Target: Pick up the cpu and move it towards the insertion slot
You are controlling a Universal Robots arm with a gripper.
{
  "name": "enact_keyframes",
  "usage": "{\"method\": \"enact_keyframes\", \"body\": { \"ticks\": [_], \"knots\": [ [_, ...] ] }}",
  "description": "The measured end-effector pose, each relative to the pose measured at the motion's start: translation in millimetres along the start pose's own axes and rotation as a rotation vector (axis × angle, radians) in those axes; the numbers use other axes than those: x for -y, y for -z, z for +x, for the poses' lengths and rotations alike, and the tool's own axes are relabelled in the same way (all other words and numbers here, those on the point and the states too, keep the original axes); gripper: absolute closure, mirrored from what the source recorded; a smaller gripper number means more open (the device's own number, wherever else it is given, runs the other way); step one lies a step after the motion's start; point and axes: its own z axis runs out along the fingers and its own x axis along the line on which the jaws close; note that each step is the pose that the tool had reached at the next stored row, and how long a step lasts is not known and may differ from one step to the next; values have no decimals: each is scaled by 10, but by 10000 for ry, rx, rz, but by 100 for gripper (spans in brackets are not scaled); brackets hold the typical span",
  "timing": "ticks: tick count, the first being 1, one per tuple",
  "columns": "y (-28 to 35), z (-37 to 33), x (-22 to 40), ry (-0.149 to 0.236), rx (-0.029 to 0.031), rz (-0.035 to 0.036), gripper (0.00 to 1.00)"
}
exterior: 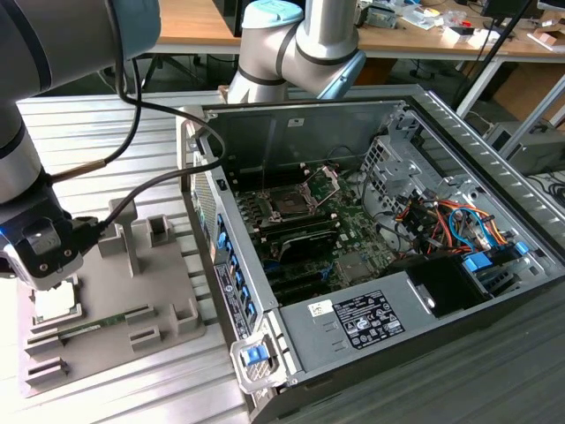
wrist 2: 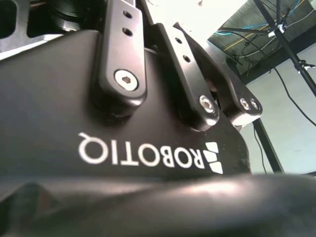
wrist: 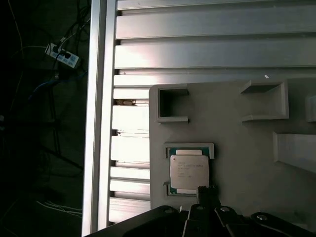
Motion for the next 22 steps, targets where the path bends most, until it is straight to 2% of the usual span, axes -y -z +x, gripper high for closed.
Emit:
{"method": "enact_keyframes", "body": {
  "ticks": [22],
  "knots": [
    [-42, 0, 6, 1, 1, 0, 89]
  ]
}}
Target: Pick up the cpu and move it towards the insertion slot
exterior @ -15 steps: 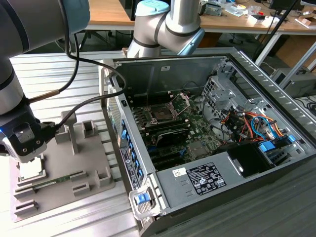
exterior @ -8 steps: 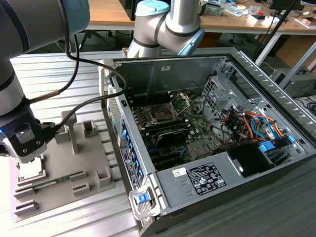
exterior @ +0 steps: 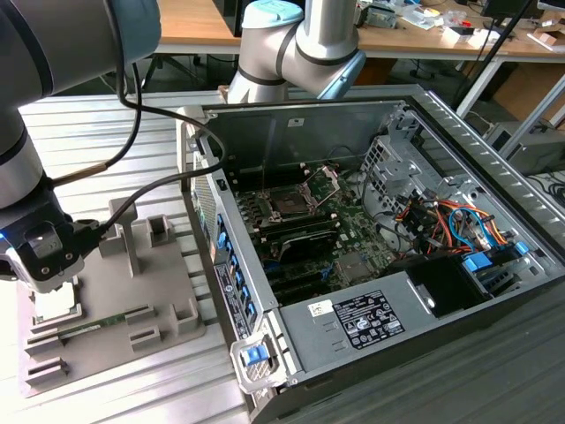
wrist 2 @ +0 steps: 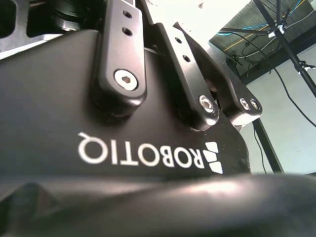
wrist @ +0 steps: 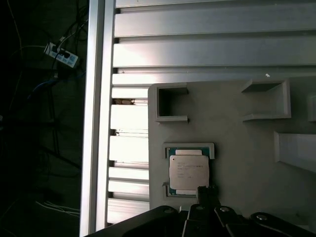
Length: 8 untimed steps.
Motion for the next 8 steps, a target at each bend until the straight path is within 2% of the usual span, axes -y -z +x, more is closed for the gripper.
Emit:
{"method": "enact_keyframes", "body": {
  "ticks": [8],
  "knots": [
    [-22, 0, 3, 0, 0, 1, 89]
  ]
}}
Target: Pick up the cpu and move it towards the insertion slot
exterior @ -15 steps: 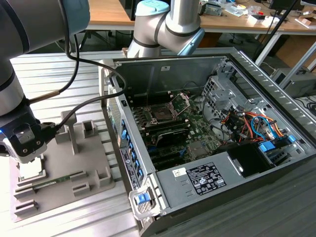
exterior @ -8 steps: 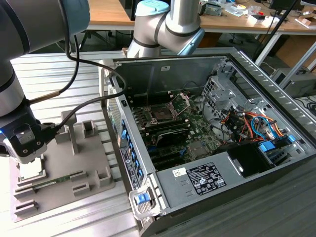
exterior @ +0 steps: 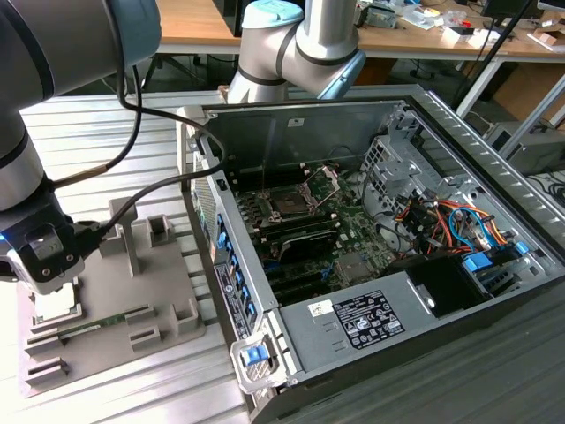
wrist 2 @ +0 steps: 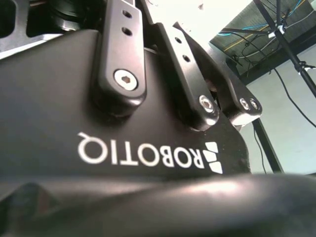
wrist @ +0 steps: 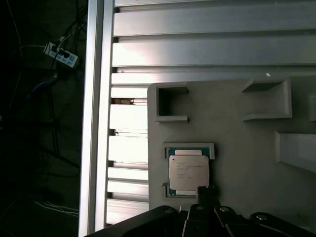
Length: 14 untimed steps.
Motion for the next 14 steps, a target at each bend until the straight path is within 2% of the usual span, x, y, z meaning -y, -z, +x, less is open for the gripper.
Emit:
{"method": "enact_keyframes", "body": {
  "ticks": [14],
  "knots": [
    [-33, 0, 4, 0, -1, 0, 89]
  ]
}}
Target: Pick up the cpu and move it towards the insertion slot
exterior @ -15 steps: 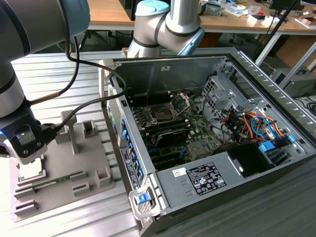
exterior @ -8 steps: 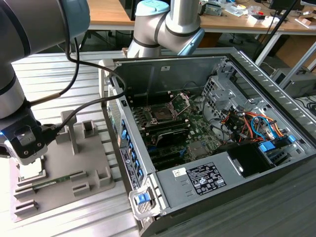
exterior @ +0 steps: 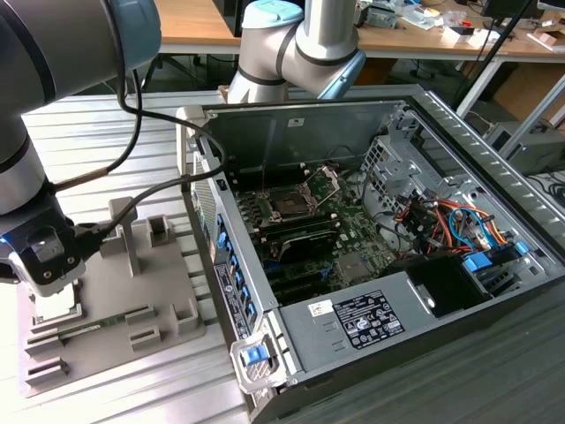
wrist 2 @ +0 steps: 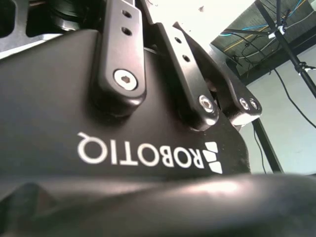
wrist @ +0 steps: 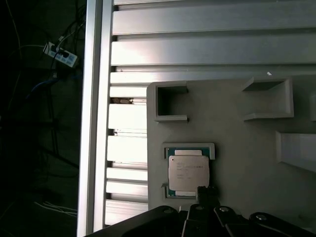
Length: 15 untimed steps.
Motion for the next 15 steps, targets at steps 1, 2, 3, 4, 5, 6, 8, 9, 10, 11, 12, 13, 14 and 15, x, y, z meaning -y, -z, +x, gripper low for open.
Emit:
{"method": "enact_keyframes", "body": {
  "ticks": [1, 2, 3, 4, 5, 6, 8, 9, 10, 11, 12, 13, 14, 15],
  "knots": [
    [-3, 0, 0, 0, 1, 0, 89],
    [-6, 0, 1, 0, 1, 0, 89],
    [-10, 0, 1, 0, 1, 0, 89],
    [-12, 0, 1, 0, 1, 0, 89],
    [-14, 0, 1, 0, 1, 0, 89],
    [-17, 0, 2, 0, 1, 0, 89],
    [-20, 0, 2, 0, 1, 0, 89],
    [-22, 0, 2, 0, 1, 0, 89],
    [-24, 0, 2, 0, 1, -1, 89],
    [-27, 0, 3, 0, 1, 0, 89],
    [-30, 0, 3, 0, 1, 0, 89],
    [-32, 0, 3, 0, 1, 0, 89],
    [-34, 0, 3, 0, 1, 0, 89],
    [-36, 0, 3, 0, 1, 0, 89]
  ]
}}
